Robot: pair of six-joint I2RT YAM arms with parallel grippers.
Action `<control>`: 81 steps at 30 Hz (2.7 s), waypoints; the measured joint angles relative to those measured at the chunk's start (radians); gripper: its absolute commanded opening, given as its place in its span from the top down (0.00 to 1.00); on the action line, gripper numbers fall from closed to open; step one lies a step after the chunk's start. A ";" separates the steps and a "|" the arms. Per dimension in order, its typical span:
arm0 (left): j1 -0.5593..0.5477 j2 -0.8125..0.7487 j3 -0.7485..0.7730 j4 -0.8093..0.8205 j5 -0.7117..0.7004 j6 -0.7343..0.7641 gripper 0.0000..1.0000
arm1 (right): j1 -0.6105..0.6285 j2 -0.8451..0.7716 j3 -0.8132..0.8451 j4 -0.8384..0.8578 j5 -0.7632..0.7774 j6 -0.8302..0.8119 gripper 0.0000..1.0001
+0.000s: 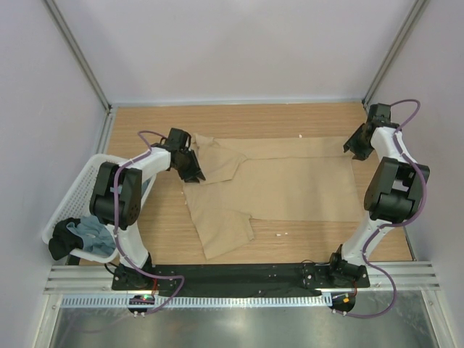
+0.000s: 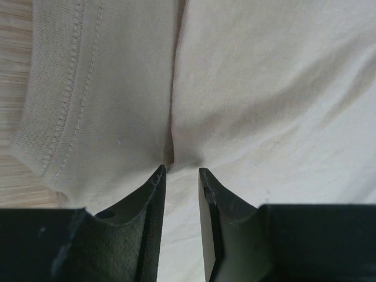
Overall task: Fold and stack the t-shirts
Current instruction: Fold the tshirt
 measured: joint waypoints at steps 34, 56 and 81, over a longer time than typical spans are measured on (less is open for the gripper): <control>-0.022 0.035 0.005 -0.007 -0.018 -0.024 0.83 | -0.016 0.001 -0.012 0.022 -0.042 -0.003 0.55; -0.025 -0.111 0.143 -0.087 -0.069 0.002 1.00 | -0.135 0.166 0.028 0.113 -0.147 0.050 0.58; -0.026 -0.112 0.185 -0.142 -0.054 -0.003 1.00 | -0.128 0.258 0.057 0.243 -0.243 0.052 0.67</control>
